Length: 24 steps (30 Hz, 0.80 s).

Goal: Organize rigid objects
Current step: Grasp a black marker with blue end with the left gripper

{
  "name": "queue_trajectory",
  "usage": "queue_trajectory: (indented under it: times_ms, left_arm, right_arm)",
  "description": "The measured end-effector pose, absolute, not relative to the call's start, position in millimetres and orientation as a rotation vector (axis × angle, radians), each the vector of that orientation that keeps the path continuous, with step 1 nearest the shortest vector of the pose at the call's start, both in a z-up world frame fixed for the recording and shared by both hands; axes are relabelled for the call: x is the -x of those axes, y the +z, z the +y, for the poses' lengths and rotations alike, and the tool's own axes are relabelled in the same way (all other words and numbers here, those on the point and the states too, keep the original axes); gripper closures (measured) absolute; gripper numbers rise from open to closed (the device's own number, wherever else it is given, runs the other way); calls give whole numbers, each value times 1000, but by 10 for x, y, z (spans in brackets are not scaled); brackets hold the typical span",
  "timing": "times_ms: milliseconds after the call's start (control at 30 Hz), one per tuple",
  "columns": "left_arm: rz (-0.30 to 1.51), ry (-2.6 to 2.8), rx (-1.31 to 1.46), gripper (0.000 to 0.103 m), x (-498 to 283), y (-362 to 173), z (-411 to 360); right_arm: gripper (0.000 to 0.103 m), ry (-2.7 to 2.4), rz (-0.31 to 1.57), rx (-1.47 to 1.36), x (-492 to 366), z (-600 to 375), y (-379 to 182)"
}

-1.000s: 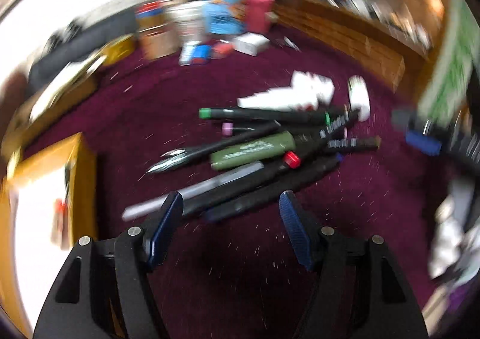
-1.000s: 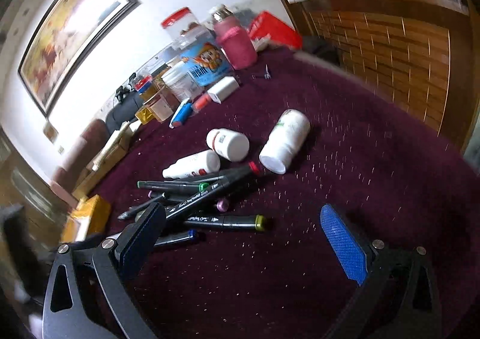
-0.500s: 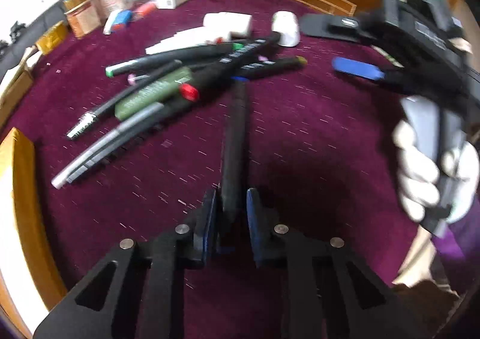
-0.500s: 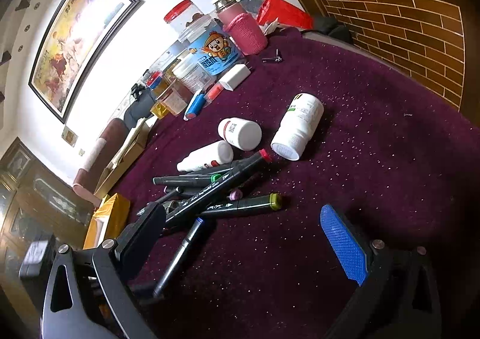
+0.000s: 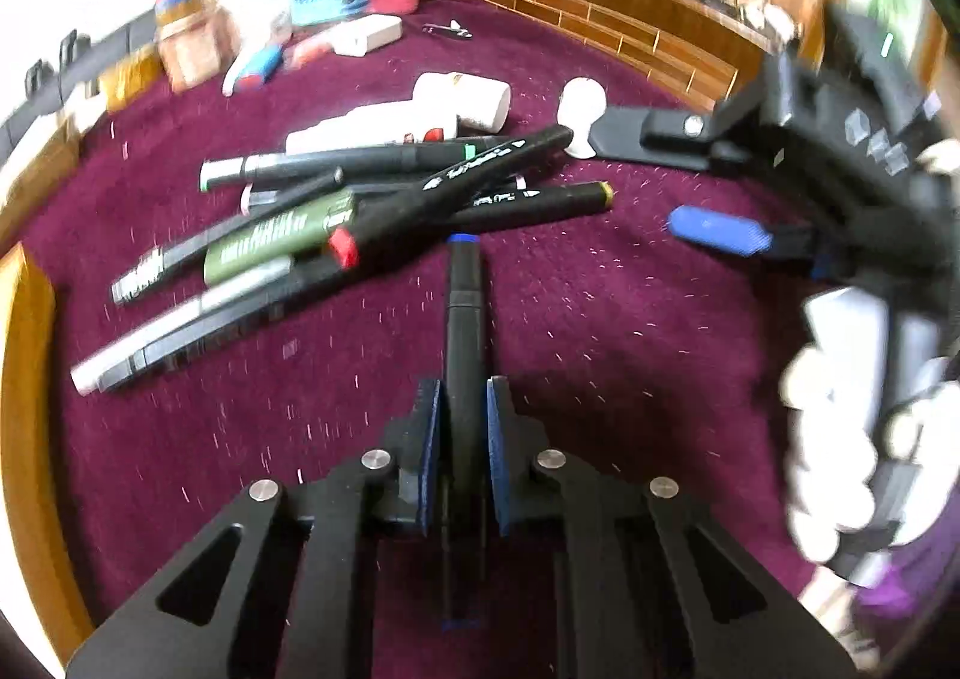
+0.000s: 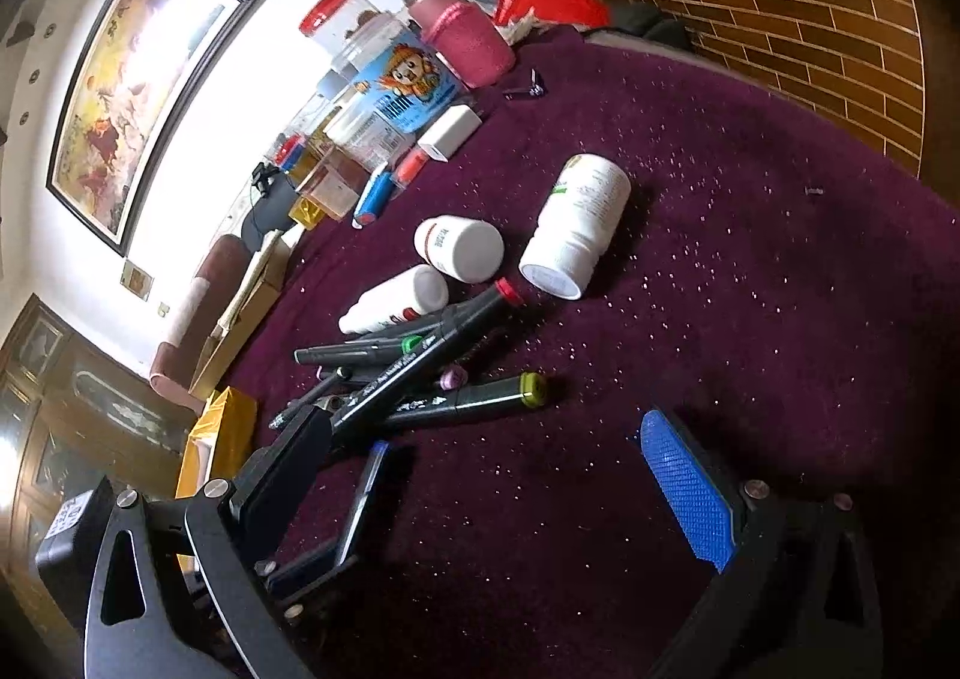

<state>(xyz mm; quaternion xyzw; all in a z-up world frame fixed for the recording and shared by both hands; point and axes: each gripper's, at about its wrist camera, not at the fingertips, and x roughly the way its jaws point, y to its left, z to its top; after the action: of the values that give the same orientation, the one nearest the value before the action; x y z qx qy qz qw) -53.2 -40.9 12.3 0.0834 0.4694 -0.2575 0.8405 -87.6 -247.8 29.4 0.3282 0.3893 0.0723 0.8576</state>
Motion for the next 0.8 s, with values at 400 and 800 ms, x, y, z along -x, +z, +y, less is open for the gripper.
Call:
queue_trajectory:
  times_ms: [400,800]
  left_arm:
    - [848,-537,223,91,1047,657,784]
    - [775,-478,262,91,1235,757,1322]
  right_arm:
    - [1,102,857,-586,844,-2341,344]
    - [21,128,952,-435,507,-1661,672]
